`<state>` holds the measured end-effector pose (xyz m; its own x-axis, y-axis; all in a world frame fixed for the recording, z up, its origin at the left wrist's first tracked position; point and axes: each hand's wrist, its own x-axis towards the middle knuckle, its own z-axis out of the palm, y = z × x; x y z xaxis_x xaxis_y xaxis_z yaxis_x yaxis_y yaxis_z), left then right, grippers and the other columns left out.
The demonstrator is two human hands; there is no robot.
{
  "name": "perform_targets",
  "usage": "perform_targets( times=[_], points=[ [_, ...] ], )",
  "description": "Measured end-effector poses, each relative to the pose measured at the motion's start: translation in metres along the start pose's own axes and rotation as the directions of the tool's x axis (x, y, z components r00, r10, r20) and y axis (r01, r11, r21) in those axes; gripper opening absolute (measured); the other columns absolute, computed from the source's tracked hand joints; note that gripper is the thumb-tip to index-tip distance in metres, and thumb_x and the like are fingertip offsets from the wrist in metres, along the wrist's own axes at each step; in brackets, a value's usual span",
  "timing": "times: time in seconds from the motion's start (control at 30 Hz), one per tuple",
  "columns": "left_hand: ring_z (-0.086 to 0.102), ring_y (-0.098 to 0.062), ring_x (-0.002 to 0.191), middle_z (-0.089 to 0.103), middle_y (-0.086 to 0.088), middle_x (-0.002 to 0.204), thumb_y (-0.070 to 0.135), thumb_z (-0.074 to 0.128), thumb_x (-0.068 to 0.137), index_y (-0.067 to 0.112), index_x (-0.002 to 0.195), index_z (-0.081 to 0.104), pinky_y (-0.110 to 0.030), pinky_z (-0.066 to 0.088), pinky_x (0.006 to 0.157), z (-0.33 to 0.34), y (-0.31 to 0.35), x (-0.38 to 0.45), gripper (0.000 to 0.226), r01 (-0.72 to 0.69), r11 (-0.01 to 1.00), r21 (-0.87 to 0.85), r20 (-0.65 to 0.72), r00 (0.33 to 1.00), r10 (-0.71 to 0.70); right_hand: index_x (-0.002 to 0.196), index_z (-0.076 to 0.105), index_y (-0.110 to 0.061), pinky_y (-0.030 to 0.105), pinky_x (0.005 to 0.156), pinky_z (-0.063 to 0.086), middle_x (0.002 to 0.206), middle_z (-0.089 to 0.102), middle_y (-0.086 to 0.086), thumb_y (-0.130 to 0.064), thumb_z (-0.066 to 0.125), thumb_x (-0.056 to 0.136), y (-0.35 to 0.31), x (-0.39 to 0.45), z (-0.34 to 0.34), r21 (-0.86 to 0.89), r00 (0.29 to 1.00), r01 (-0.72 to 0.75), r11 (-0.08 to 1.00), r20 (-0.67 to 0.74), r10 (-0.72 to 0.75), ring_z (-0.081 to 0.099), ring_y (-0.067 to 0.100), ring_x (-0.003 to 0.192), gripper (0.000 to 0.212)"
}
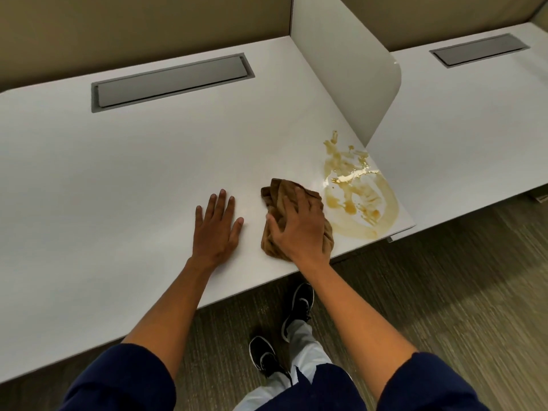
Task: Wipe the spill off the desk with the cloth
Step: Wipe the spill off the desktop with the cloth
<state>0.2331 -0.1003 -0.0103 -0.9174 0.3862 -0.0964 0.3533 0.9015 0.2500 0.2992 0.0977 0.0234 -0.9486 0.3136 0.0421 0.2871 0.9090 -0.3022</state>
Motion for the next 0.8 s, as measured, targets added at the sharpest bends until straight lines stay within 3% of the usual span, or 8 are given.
perform_targets(
  times=[0.17,0.3,0.6,0.8],
  points=[
    [-0.01,-0.016,0.154,-0.006,0.001,0.168,0.054,0.008,0.098,0.019,0.16,0.009,-0.047,-0.006,0.124,0.0,0.001,0.0,0.071,0.014,0.999,-0.044,0.005,1.0,-0.014,0.144,0.042,-0.036,0.053,0.114,0.026,0.161,0.023,0.005,-0.066,0.039,0.09,0.008,-0.02,-0.005,-0.054,0.995,0.029,0.998,0.096,-0.024,0.022,0.037,0.145,0.061],
    [-0.01,-0.015,0.154,-0.006,0.002,0.167,0.056,0.009,0.097,0.019,0.16,0.006,-0.046,-0.007,0.124,-0.001,0.002,0.001,0.073,0.026,0.999,-0.048,-0.001,1.0,-0.026,0.139,0.043,-0.04,0.053,0.106,0.033,0.156,0.026,0.007,-0.068,0.043,0.087,0.008,-0.024,-0.01,-0.09,0.988,-0.048,0.995,0.142,0.061,0.027,0.039,0.135,0.059],
    [-0.01,-0.016,0.154,-0.008,0.001,0.167,0.05,0.022,0.104,0.019,0.16,0.002,-0.049,-0.008,0.123,-0.003,0.015,0.036,0.066,0.025,0.998,-0.063,0.016,1.0,-0.024,0.123,0.062,-0.033,0.047,0.088,0.047,0.138,0.049,0.008,-0.053,0.06,0.087,0.012,-0.029,-0.003,-0.042,0.992,-0.098,0.994,-0.087,0.094,0.047,0.035,0.117,0.041],
    [-0.006,-0.018,0.155,-0.004,0.0,0.168,0.048,0.024,0.104,0.017,0.16,0.006,-0.049,-0.005,0.123,-0.006,0.01,0.062,0.066,0.013,0.999,-0.036,0.004,1.0,-0.013,0.126,0.063,-0.027,0.047,0.09,0.044,0.14,0.05,0.011,-0.042,0.059,0.093,0.015,0.008,0.0,-0.018,0.988,-0.125,0.992,-0.095,0.123,0.047,0.038,0.119,0.036]
  ],
)
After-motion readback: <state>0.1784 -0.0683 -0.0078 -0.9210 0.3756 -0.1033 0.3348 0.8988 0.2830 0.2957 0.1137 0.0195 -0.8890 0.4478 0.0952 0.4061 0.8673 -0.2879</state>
